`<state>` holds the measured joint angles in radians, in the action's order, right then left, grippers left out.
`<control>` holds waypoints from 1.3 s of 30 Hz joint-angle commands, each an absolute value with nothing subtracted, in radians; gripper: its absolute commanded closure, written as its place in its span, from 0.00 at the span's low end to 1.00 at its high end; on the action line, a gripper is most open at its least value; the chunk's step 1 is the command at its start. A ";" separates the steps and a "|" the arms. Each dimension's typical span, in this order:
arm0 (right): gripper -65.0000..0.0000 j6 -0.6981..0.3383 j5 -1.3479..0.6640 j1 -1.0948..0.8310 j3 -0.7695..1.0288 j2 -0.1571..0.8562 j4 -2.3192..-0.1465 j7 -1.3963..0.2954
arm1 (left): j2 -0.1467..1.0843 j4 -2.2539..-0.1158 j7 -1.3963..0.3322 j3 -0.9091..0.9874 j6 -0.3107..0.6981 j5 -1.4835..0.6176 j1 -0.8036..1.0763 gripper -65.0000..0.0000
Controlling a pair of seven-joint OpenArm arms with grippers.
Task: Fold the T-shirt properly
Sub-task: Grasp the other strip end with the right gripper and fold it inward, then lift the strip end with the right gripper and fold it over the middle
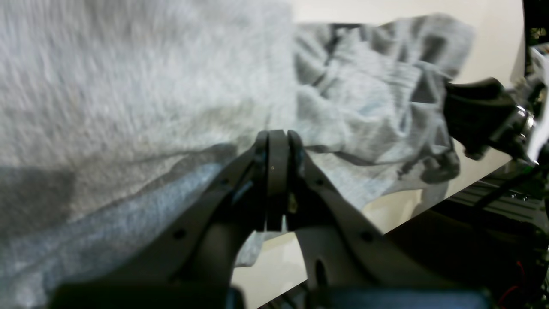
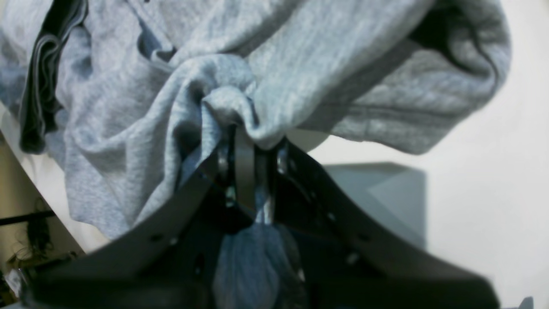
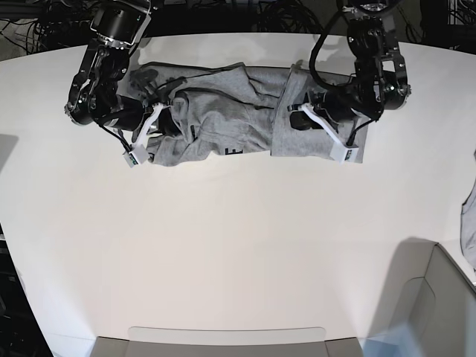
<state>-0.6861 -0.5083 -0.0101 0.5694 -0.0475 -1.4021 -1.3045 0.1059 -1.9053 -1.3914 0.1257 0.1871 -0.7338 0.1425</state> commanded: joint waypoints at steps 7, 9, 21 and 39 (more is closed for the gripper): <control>1.00 -0.698 -0.338 0.120 0.763 0.010 -1.386 -1.376 | 0.110 -1.954 -1.396 0.180 0.188 -0.753 0.128 1.00; 1.00 -0.698 -0.338 0.156 0.776 0.041 -1.385 -1.349 | 0.110 -1.952 -1.396 0.203 0.189 -0.753 0.128 1.00; 1.00 -0.545 -0.338 0.219 0.604 0.105 -1.527 -1.228 | 0.111 -1.948 -1.396 0.340 0.189 -0.753 0.154 1.00; 1.00 0.104 -0.337 -0.001 -0.214 0.064 -1.959 -1.098 | 0.185 -1.910 -1.396 0.418 0.189 -0.748 0.182 1.00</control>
